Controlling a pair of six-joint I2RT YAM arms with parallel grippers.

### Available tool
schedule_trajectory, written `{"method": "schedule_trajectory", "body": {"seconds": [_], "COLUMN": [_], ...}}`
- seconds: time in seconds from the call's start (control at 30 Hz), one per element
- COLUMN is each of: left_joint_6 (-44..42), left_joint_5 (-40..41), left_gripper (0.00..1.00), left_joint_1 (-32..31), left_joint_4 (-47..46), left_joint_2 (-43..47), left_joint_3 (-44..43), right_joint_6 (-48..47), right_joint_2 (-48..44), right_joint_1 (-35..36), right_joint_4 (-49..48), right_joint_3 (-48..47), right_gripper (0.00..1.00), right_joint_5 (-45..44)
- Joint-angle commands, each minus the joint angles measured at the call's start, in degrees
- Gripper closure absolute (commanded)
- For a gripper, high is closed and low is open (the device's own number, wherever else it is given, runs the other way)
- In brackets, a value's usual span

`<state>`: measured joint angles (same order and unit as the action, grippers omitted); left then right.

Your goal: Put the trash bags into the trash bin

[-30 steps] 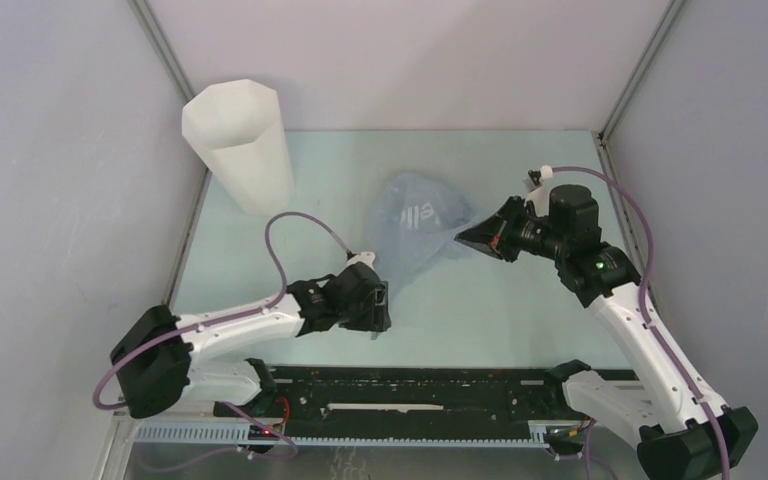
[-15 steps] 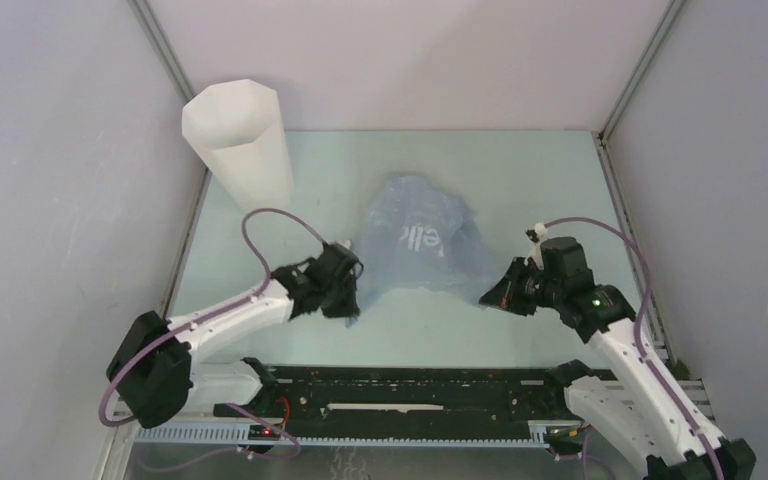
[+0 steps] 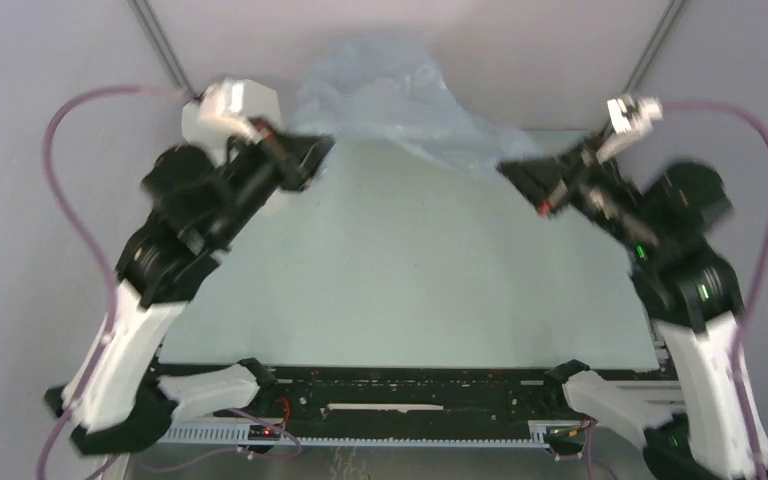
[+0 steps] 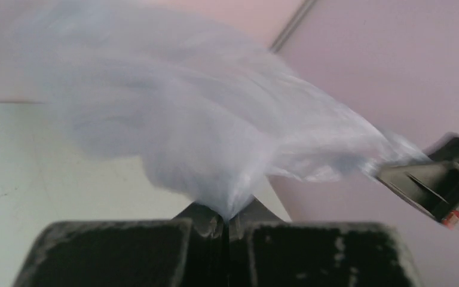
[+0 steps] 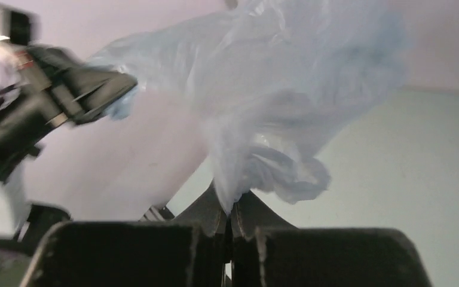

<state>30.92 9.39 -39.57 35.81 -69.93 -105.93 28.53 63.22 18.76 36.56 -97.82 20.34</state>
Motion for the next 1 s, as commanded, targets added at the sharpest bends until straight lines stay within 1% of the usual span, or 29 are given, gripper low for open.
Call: {"method": "schedule_trajectory", "body": {"seconds": [0.0, 0.07, 0.1, 0.13, 0.17, 0.23, 0.3, 0.37, 0.4, 0.43, 0.47, 0.57, 0.63, 0.67, 0.77, 0.87, 0.97], "left_joint_6": [3.2, 8.3, 11.1, 12.3, 12.7, 14.1, 14.7, 13.9, 12.5, 10.8, 9.1, 4.9, 3.5, 3.6, 4.3, 4.6, 4.9], "left_joint_5": [6.8, -0.8, -5.5, -10.3, -12.5, -10.8, -9.9, -7.9, -6.9, -6.6, -6.4, -7.1, -7.9, -7.8, -8.1, -10.2, -12.7], "left_gripper": [1.0, 1.0, 1.0, 1.0, 1.0, 1.0, 1.0, 1.0, 1.0, 1.0, 1.0, 1.0, 1.0, 1.0, 1.0, 1.0, 1.0], "left_joint_1": [1.2, 5.0, 6.6, 7.0, 6.0, 1.8, -0.4, -0.1, 0.2, 0.6, 1.0, 1.0, 1.1, 1.1, 1.1, 1.1, 1.1], "left_joint_4": [-0.2, -0.5, 0.4, 0.7, -0.2, -0.7, -3.0, -3.8, -3.5, -3.1, -2.0, 2.0, 2.6, 2.5, 1.7, 1.7, 1.3], "left_joint_2": [10.1, 11.6, 10.4, 9.5, 9.6, 13.7, 19.0, 21.2, 20.7, 19.4, 17.4, 10.8, 8.5, 8.5, 9.4, 10.8, 12.8], "left_joint_3": [29.1, 45.4, 52.0, 57.4, 62.1, 66.8, 68.0, 65.4, 62.2, 58.0, 51.6, 35.2, 28.3, 26.7, 27.5, 31.9, 35.6], "right_joint_6": [-2.8, 0.4, 1.7, 2.3, 2.8, 4.9, 6.2, 5.8, 4.7, 3.4, 1.9, -1.5, -2.1, -1.7, -0.6, 0.0, 0.7], "right_joint_2": [-13.8, -14.4, -13.5, -12.5, -11.8, -13.6, -18.1, -21.7, -22.3, -21.7, -19.6, -13.2, -11.4, -11.9, -15.3, -18.7, -21.6], "right_joint_1": [4.7, 4.2, 4.0, 4.2, 4.8, 7.4, 9.3, 9.2, 9.0, 8.6, 7.6, 6.4, 6.5, 6.5, 6.6, 6.6, 6.5], "right_joint_4": [-4.1, -2.1, -0.8, 0.7, 1.4, 1.9, 1.1, 0.2, 0.0, 0.2, 1.3, 7.4, 10.3, 10.0, 10.1, 12.5, 15.1], "right_joint_3": [22.9, 36.8, 44.6, 49.9, 54.0, 59.0, 59.7, 56.8, 54.1, 50.9, 46.7, 32.6, 25.2, 24.3, 25.6, 28.7, 29.8], "right_gripper": [1.0, 1.0, 1.0, 1.0, 1.0, 1.0, 1.0, 1.0, 1.0, 1.0, 1.0, 1.0, 1.0, 1.0, 1.0, 1.0, 1.0], "right_joint_5": [-6.0, -3.9, -1.3, 1.0, 2.8, 2.8, 0.8, -2.0, -3.1, -3.9, -4.0, -2.9, -2.5, -2.3, -3.7, -6.5, -8.3]}}
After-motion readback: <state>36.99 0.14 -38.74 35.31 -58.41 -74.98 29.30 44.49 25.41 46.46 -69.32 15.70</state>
